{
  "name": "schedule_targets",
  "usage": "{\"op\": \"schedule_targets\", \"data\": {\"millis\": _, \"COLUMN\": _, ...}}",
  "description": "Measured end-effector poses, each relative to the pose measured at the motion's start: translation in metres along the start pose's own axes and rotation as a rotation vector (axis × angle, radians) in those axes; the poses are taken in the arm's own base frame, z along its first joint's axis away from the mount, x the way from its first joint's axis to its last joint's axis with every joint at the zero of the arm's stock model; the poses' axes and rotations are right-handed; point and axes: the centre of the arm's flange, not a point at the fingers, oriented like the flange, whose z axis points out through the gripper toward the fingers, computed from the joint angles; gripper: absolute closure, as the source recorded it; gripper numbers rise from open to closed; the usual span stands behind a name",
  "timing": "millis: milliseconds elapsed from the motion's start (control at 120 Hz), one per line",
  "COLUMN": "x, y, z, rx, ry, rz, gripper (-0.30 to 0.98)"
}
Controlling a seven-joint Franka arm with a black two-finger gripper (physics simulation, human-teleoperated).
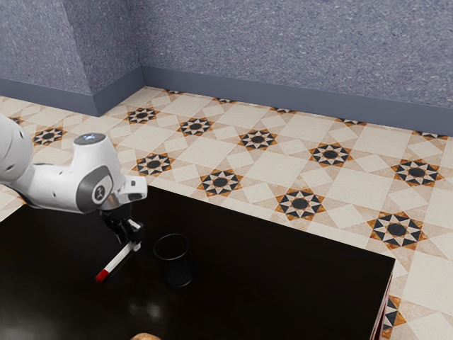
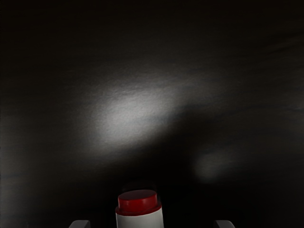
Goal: Put the marker into the pen holder.
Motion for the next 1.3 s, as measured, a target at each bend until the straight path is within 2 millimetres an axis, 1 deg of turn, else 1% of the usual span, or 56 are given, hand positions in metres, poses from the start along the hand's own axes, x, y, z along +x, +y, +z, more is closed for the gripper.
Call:
{"op": "schedule_targets", "data": {"millis": 117, "x": -0.001, "y": -0.002, "z": 0.003, "rx": 0.001, "ry": -0.002, "rz": -0.009, "gripper": 0.41}}
{"op": "schedule_targets", "data": {"millis": 233, "x": -0.001, "y": -0.004, "z": 0.004, "rx": 0.003, "ry": -0.001, "rz": -0.011, "gripper": 0.57}}
{"op": "schedule_targets", "data": {"millis": 317, "x": -0.001, "y": -0.004, "z": 0.003, "rx": 0.005, "ry": 0.0, "rz": -0.012, "gripper": 0.65}}
{"op": "schedule_targets", "data": {"millis": 392, "x": -0.001, "y": -0.005, "z": 0.003, "rx": 0.007, "ry": 0.001, "rz": -0.012, "gripper": 0.71}}
{"op": "schedule_targets", "data": {"millis": 500, "x": -0.001, "y": -0.005, "z": 0.0, "rx": 0.012, "ry": 0.008, "rz": -0.015, "gripper": 0.75}}
{"op": "schedule_targets", "data": {"millis": 567, "x": 0.001, "y": -0.005, "z": -0.016, "rx": 0.02, "ry": 0.034, "rz": -0.017, "gripper": 0.77}}
{"op": "schedule_targets", "data": {"millis": 750, "x": 0.001, "y": -0.001, "z": -0.083, "rx": 0.039, "ry": 0.126, "rz": -0.019, "gripper": 0.79}}
{"op": "schedule_targets", "data": {"millis": 858, "x": -0.01, "y": 0.01, "z": -0.122, "rx": 0.042, "ry": 0.168, "rz": -0.011, "gripper": 0.79}}
{"op": "schedule_targets", "data": {"millis": 917, "x": -0.016, "y": 0.026, "z": -0.14, "rx": 0.04, "ry": 0.188, "rz": 0.013, "gripper": 0.79}}
{"op": "schedule_targets", "data": {"millis": 983, "x": -0.018, "y": 0.045, "z": -0.151, "rx": 0.035, "ry": 0.196, "rz": 0.045, "gripper": 0.79}}
{"op": "schedule_targets", "data": {"millis": 1075, "x": -0.024, "y": 0.059, "z": -0.169, "rx": 0.032, "ry": 0.218, "rz": 0.064, "gripper": 0.79}}
{"op": "schedule_targets", "data": {"millis": 1300, "x": -0.032, "y": 0.089, "z": -0.2, "rx": 0.026, "ry": 0.255, "rz": 0.105, "gripper": 0.79}}
